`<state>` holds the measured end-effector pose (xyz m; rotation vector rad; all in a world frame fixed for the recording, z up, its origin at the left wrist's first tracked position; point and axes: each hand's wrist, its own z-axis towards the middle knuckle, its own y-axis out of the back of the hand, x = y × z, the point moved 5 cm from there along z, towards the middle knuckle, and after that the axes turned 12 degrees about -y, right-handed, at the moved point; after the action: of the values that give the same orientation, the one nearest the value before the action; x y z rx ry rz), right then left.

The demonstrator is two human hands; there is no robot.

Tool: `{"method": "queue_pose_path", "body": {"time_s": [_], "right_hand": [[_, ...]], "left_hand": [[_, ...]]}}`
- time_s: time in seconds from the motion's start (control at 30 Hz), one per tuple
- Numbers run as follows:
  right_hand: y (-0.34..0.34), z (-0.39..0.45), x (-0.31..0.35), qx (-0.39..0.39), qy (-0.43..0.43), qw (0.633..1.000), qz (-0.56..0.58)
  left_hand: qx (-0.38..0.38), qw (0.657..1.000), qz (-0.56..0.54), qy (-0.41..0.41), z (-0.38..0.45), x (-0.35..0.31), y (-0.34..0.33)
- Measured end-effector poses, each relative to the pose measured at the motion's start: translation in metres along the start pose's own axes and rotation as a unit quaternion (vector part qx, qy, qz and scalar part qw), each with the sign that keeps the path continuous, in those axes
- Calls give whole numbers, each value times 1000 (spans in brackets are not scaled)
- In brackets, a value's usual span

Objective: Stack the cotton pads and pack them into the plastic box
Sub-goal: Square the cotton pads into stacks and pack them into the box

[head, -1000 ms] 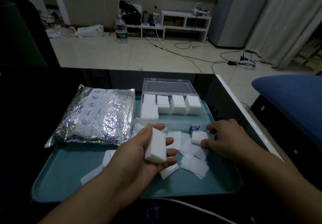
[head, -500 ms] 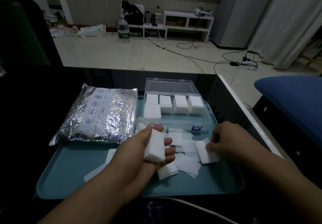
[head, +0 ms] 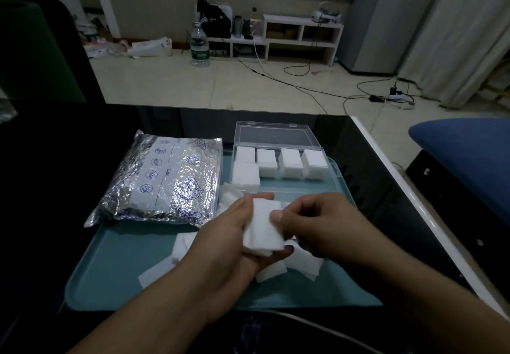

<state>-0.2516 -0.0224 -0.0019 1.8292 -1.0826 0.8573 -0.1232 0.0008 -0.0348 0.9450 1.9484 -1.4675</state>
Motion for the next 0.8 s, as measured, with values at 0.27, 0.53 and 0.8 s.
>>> {"method": "queue_pose_path", "body": {"time_s": [0.27,0.53,0.8], "right_hand": [[25,-3,12,-232,163,932,-226],[58,23,-26,-24,0,859,-511],[47,28,-28,-56,41,829,-555]], "left_hand": [[24,1000,10,1,0,-3,-1],[15,1000,-6,4,1,-5,1],[-2,1000,-10,-1,3,-5,6]]}}
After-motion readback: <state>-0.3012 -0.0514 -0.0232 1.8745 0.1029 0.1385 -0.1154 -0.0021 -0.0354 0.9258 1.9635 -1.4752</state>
